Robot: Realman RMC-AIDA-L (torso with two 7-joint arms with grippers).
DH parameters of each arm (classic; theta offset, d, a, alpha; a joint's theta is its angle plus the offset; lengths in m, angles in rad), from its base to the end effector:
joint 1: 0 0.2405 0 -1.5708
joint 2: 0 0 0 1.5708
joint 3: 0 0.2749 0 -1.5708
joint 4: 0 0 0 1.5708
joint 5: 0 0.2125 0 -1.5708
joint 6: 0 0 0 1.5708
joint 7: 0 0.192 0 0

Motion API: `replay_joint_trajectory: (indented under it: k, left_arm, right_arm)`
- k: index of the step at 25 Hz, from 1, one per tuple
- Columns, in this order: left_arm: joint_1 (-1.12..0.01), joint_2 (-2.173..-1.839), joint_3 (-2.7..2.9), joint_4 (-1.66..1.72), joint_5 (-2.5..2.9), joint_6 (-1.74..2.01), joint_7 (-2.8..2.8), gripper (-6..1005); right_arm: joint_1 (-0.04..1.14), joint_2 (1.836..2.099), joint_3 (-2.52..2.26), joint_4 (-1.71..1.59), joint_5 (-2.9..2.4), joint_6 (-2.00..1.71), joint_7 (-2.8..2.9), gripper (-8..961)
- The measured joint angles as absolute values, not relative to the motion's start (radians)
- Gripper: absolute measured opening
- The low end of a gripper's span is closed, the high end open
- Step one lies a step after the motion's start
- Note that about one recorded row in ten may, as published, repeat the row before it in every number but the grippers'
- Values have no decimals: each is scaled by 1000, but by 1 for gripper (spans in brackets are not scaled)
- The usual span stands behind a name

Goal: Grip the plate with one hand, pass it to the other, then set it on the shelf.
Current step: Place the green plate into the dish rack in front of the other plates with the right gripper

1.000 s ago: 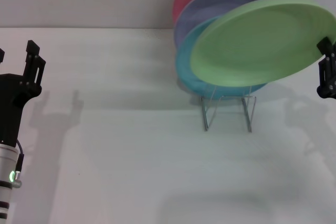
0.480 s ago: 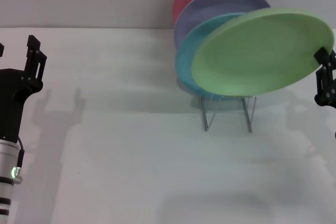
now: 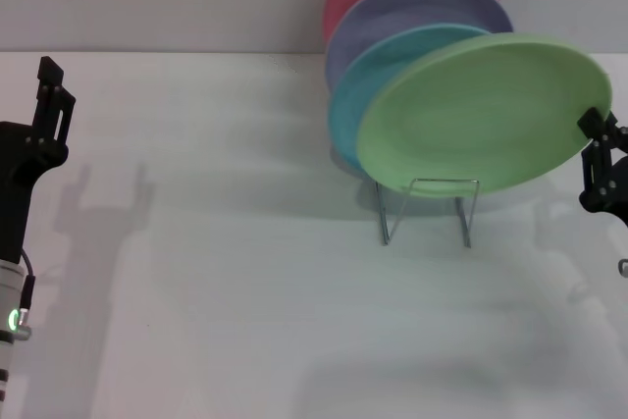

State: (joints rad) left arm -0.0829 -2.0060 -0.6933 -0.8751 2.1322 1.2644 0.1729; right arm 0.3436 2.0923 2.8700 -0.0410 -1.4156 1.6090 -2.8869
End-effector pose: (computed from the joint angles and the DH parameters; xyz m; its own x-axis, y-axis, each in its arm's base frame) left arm -0.2676 0.3150 -0.0155 0.5241 -0.2576 0.8118 0.8224 -0.0949 -0.5610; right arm 0.3151 0.3127 -0.0255 0.6445 0.2273 -0.7300 -0.6426 -0.3563 -0.6783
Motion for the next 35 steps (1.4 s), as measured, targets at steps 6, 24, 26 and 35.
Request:
replay_joint_trajectory:
  k: [6, 24, 26, 35]
  left_arm:
    - [-74, -2001, -692, -883, 2132, 1264, 173, 706]
    - [-61, -1991, -701, -901, 2157, 1262, 164, 705]
    - [-57, -1987, -701, -909, 2158, 1262, 164, 705]
    - [-37, -1975, -705, -934, 2176, 1262, 163, 705]
  right_arm:
    - [345, 2092, 2869, -50, -1418, 1587, -2887, 20]
    - [334, 2092, 2862, -74, -1420, 1523, -2887, 23]
    - [335, 2092, 2853, -74, -1420, 1519, -2887, 24]
    - [343, 2089, 2842, -84, -1421, 1493, -2886, 198]
